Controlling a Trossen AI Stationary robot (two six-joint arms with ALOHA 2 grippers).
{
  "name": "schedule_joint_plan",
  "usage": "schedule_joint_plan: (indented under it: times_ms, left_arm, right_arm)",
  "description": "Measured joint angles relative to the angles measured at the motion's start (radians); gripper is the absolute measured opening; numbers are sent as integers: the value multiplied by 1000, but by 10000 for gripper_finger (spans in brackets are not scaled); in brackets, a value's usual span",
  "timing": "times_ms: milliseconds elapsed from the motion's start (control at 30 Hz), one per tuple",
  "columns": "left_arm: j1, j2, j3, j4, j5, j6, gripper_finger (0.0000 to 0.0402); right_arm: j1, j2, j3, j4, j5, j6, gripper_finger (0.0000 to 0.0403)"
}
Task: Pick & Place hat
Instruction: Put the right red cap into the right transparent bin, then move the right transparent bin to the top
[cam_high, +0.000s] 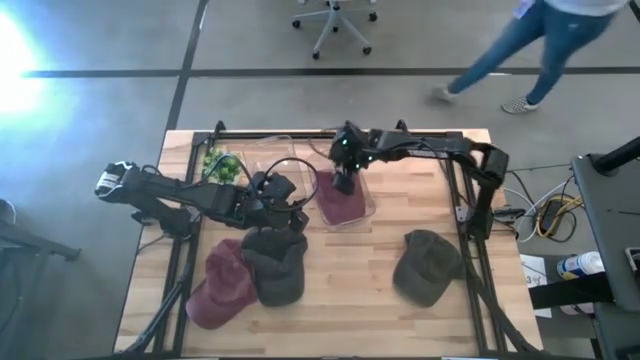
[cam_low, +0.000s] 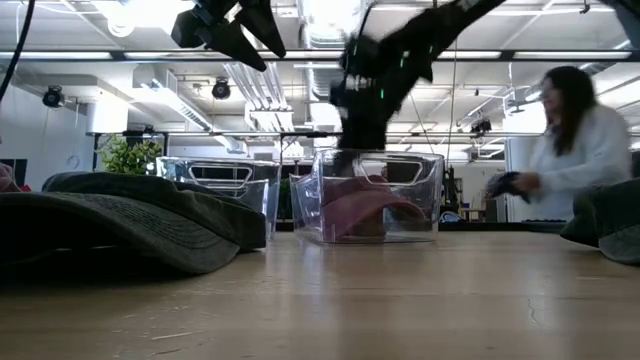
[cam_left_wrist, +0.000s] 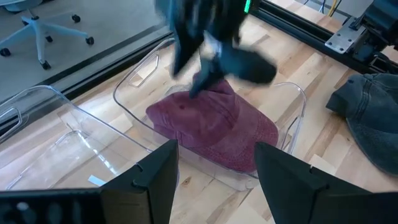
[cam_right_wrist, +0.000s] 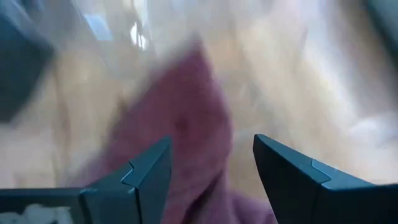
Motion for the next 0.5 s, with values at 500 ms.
schedule_joint_plan:
  times_ms: [500]
  left_arm:
    - [-1,0,0,-54,191,61,206]
  right_arm:
    - [36,-247,-3,-354,23,68,219]
